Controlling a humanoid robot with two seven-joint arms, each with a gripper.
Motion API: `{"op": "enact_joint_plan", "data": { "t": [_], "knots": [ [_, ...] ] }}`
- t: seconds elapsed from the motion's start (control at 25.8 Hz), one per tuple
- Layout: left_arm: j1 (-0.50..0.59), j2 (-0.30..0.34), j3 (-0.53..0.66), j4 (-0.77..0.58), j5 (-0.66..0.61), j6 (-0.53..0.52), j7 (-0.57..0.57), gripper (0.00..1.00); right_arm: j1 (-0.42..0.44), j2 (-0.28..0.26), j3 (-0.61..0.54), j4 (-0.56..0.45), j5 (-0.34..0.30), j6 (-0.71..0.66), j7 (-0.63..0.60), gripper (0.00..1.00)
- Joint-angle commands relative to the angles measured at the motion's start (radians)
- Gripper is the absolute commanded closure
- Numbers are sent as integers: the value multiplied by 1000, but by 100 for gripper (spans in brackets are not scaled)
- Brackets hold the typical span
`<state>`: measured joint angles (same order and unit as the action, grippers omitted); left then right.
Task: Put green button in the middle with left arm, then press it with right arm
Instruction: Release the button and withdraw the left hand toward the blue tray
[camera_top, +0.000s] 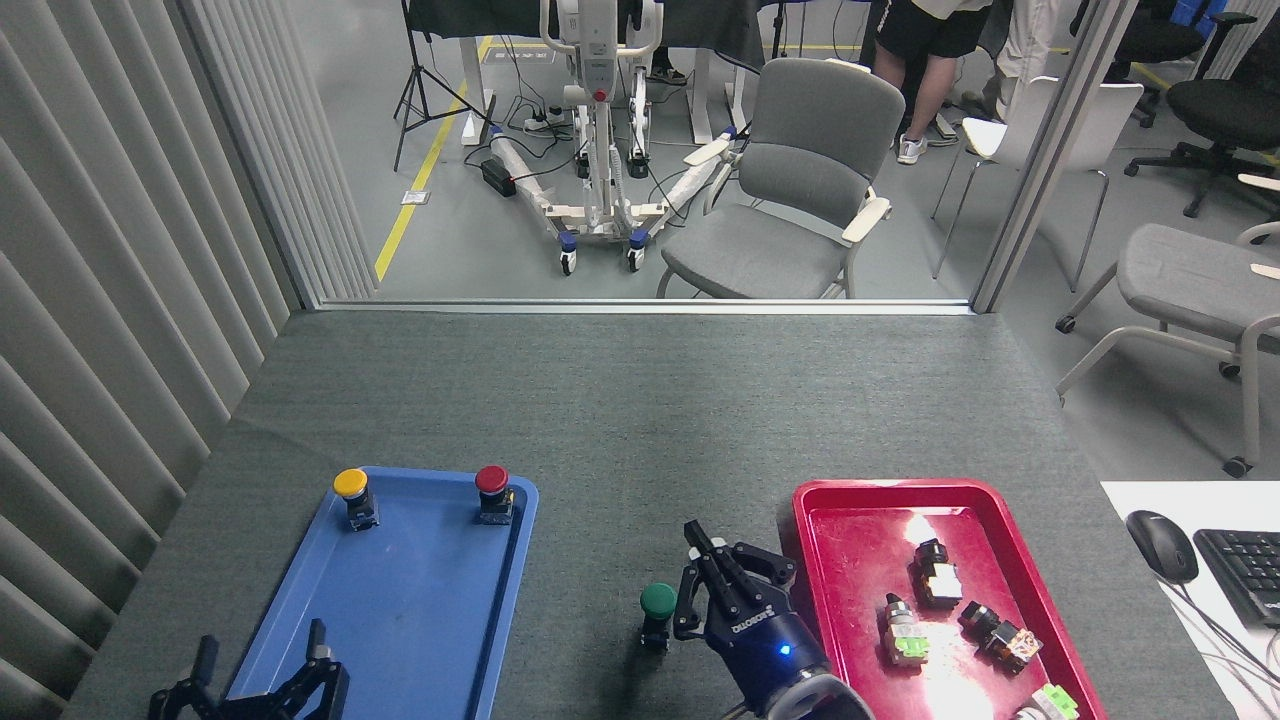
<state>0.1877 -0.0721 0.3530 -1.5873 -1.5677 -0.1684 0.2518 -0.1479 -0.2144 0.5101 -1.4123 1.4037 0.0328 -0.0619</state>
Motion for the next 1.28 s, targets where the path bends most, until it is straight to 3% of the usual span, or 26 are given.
{"op": "enact_joint_plan", "data": {
  "t": [0.0,0.12,0.27,0.47,1.01,1.05,1.17,1.24],
  "knots": [
    [-21,-5,38,1,3,-3,-95,1,-12,40,31,59,32,10,-6,100],
    [-21,6,32,7,32,-16,-114,1,-13,67,34,119,32,9,-9,100],
    [-31,25,-6,29,104,-66,-114,1,-10,66,53,165,31,10,-21,100],
    [-53,129,-120,95,123,-40,-114,1,-7,75,73,184,29,39,-29,100],
    [-40,160,-120,96,192,-30,-114,1,-1,79,105,227,23,62,-67,100],
    [-40,160,-120,96,193,-30,-114,1,-1,79,102,213,23,64,-96,91],
    [-40,160,-120,95,193,-30,-114,1,-5,81,93,168,21,124,-220,23],
    [-40,160,-120,95,193,-30,-114,1,-10,84,91,148,21,165,-231,7]
  ]
}}
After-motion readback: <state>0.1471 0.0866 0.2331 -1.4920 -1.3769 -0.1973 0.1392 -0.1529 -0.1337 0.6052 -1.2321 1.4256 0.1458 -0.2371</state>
